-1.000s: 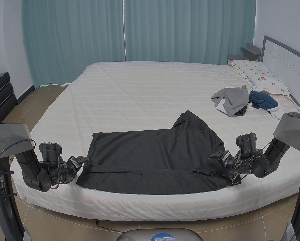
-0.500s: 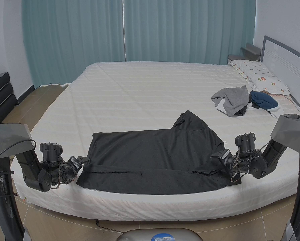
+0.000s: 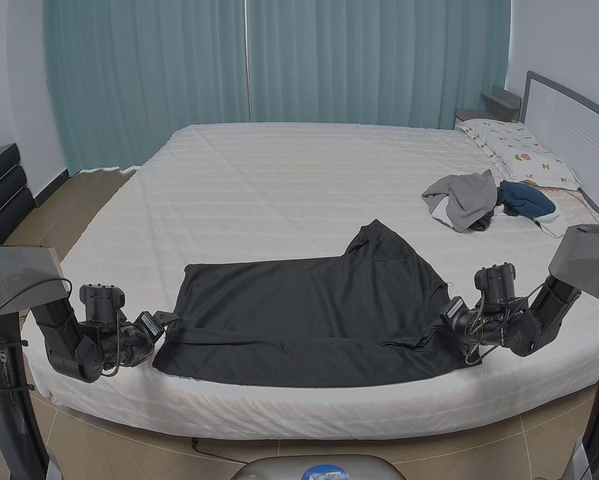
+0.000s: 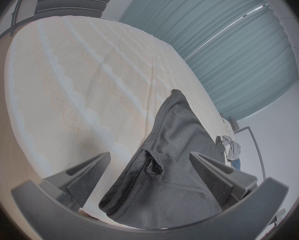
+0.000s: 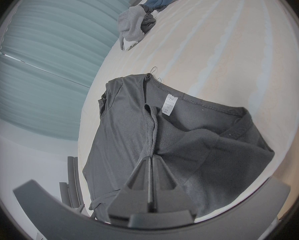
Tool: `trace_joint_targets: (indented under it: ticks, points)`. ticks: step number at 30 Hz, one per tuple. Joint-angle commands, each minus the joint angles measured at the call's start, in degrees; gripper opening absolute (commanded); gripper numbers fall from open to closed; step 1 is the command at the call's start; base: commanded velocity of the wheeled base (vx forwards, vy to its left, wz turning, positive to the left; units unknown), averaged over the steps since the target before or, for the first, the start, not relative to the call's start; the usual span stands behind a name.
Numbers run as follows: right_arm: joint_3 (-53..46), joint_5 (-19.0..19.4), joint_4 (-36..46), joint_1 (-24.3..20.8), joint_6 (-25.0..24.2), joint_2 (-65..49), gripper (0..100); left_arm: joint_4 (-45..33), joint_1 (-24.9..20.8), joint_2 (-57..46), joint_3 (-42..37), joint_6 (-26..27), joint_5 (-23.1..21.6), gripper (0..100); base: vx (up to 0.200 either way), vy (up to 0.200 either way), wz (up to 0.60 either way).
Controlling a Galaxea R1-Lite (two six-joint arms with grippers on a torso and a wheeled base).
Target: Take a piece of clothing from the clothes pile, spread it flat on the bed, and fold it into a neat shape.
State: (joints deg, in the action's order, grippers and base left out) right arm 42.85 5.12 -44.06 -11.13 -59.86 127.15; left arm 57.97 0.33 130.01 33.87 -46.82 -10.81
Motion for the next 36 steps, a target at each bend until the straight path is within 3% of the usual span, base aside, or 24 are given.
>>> trace_joint_targets:
  ticks: [1, 6, 7, 22, 36]
  points:
    - [-1.1, 0.1, 0.0, 0.1, 0.0, -1.4, 0, 0.0, 0.0, 0.1, -0.1, 0.0, 0.0, 100, 0.0, 0.0, 0.0]
    - [-1.1, 0.2, -0.2, 0.5, 0.3, 0.2, 0, 0.2, 0.0, 0.1, -0.1, 0.0, 0.0, 100, 0.0, 0.0, 0.0]
    - [-1.1, 0.2, -0.2, 0.3, 0.3, 0.3, 100, 0.2, 0.0, 0.1, -0.1, 0.0, 0.0, 100, 0.0, 0.0, 0.0]
    - [-1.0, 1.4, 0.0, -1.1, -0.1, -6.5, 100, 0.0, 0.0, 0.2, 0.1, 0.1, 0.0, 100, 0.0, 0.0, 0.0]
    - [0.9, 1.4, -0.6, -3.4, 0.8, 1.1, 100, 0.0, 0.0, 0.2, 0.1, 0.1, 0.1, 100, 0.0, 0.0, 0.0]
